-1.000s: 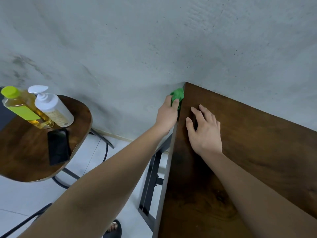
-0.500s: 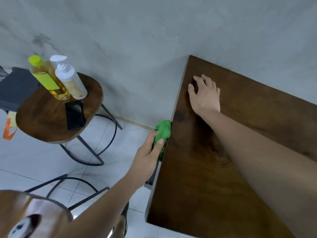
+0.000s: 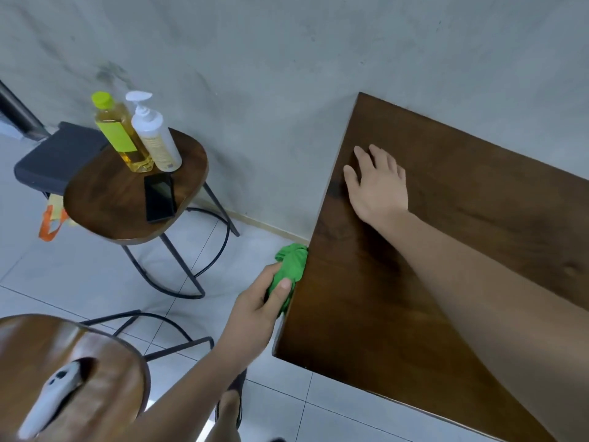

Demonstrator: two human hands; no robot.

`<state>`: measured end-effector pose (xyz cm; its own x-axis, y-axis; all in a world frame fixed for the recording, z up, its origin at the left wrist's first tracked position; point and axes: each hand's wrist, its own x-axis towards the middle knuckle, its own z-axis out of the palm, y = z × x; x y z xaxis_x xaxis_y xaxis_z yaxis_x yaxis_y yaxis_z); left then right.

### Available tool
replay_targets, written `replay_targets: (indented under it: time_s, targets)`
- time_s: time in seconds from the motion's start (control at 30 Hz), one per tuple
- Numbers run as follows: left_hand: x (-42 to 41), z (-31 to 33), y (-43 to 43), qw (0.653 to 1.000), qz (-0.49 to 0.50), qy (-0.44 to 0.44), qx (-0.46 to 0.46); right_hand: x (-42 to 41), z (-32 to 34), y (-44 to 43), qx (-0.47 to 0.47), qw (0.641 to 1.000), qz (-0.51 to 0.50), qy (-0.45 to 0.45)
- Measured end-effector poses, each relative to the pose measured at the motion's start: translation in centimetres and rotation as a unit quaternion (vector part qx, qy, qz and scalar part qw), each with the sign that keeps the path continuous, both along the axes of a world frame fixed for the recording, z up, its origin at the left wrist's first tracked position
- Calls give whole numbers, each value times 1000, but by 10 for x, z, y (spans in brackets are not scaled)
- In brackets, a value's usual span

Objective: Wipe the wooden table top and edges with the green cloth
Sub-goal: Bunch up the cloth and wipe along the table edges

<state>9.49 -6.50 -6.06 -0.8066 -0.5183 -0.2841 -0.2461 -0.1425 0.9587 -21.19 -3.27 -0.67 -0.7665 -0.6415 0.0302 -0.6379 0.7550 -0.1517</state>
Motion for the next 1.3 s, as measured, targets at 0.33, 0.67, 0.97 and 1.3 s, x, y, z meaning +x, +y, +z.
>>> replay_targets:
  time_s: [0.33,0.67,0.97,1.3]
  targets:
    - [-192,-17,-92,996,-6,4,-87,-3,-9,1,-18,1000,-13,10]
    - [-383,-22,-184,989,-42,-11,-141,-9,-12,-2,-6,999,-21,25]
    - [-396,-23,-185,995,-26,0,-95,-10,-11,-2,-7,1000,-19,23]
    - [-191,-15,-93,996,-19,10,-91,-4,-6,0,-12,1000,-19,7]
